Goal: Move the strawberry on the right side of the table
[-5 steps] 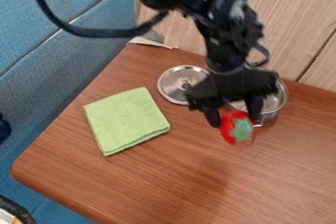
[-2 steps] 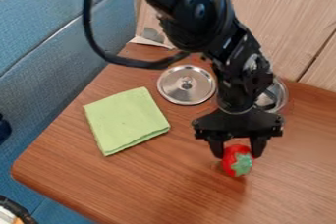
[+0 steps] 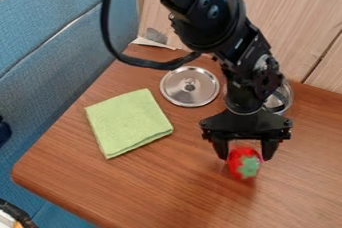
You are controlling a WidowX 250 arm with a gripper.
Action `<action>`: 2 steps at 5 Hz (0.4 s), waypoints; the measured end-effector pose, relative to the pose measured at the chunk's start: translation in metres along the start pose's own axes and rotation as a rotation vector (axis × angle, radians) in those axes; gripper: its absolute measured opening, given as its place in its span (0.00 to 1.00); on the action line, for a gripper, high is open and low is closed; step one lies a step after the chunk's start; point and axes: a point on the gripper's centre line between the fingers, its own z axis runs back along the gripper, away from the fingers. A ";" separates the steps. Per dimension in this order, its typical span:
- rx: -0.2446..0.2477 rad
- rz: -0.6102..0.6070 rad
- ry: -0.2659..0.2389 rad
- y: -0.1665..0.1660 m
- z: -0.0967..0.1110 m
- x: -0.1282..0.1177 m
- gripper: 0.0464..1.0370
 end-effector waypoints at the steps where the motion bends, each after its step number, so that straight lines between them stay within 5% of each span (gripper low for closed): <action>1: 0.018 0.005 0.000 0.001 0.001 0.002 0.97; 2: 0.021 0.010 -0.007 0.001 0.005 0.003 0.96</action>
